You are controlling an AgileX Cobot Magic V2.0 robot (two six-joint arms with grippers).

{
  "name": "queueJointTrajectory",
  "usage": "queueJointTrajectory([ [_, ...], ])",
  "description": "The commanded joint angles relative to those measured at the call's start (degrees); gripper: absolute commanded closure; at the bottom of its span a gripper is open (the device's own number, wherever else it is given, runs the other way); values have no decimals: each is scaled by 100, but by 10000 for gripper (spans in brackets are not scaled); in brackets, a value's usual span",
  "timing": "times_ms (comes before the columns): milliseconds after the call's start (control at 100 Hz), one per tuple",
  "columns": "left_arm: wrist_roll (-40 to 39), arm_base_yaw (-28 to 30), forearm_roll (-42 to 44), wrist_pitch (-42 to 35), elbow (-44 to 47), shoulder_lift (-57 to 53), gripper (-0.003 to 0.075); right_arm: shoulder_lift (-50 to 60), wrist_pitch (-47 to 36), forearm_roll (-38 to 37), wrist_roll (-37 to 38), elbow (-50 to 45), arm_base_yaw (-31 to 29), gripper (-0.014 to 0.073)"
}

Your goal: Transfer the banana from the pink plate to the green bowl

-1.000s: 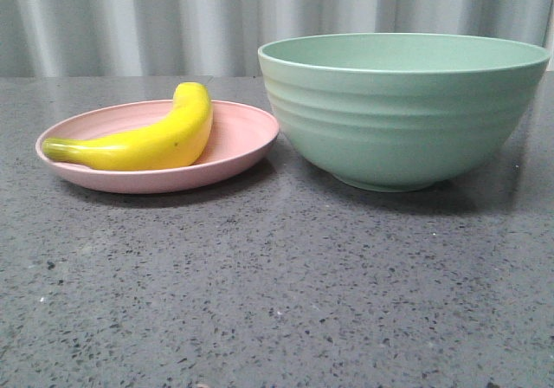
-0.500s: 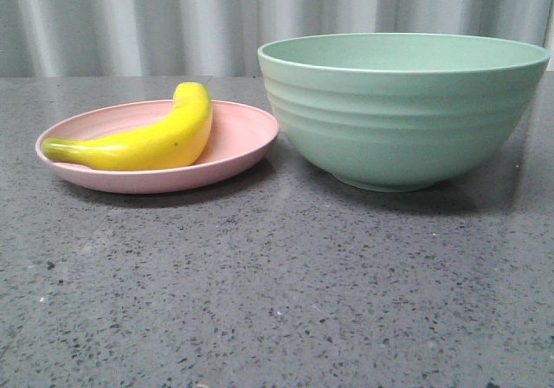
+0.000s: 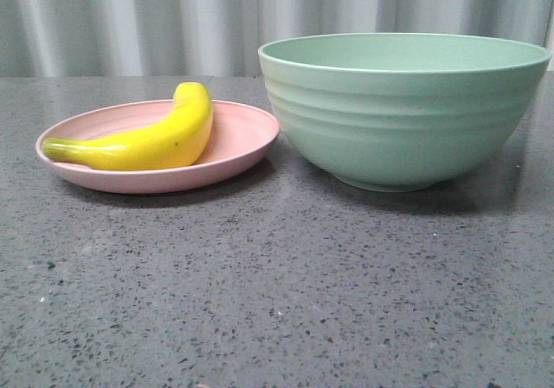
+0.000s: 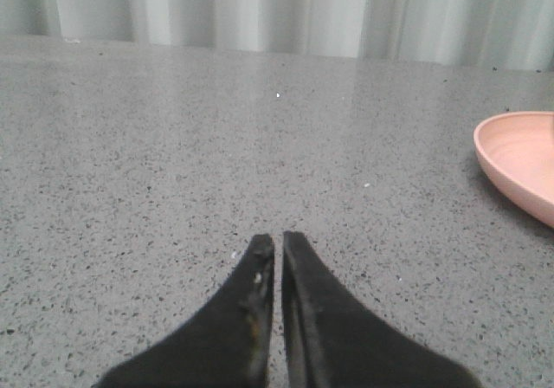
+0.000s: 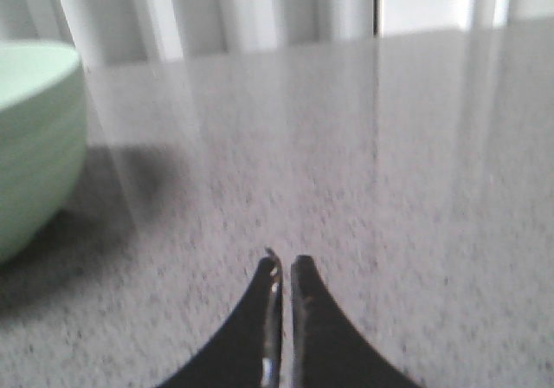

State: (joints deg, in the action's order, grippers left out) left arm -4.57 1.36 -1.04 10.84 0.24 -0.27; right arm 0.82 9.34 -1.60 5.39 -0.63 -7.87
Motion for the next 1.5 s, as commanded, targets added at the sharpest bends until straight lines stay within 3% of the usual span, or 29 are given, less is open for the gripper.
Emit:
queueJointTrajectory([
  [0, -12, 4, -3, -610, 51, -158, 741, 80, -799, -67, -3, -133, -26, 661],
  [690, -20, 4, -11, -922, 40, -158, 741, 80, -934, -56, -3, -133, -26, 661],
  [860, -33, 4, -178, -785, -233, -158, 741, 80, -934, 508, -3, 29, -26, 661],
  [1010, -33, 4, -152, -326, -834, 45, 741, -32, -355, 522, -26, 521, -26, 661],
  [1340, -33, 4, -152, -366, -1705, 1094, 741, -1308, 1549, 271, -69, 2043, -26, 653],
  [1490, -33, 4, -152, -391, -1901, 1430, 740, -1665, 1567, 271, -69, 2405, -26, 654],
])
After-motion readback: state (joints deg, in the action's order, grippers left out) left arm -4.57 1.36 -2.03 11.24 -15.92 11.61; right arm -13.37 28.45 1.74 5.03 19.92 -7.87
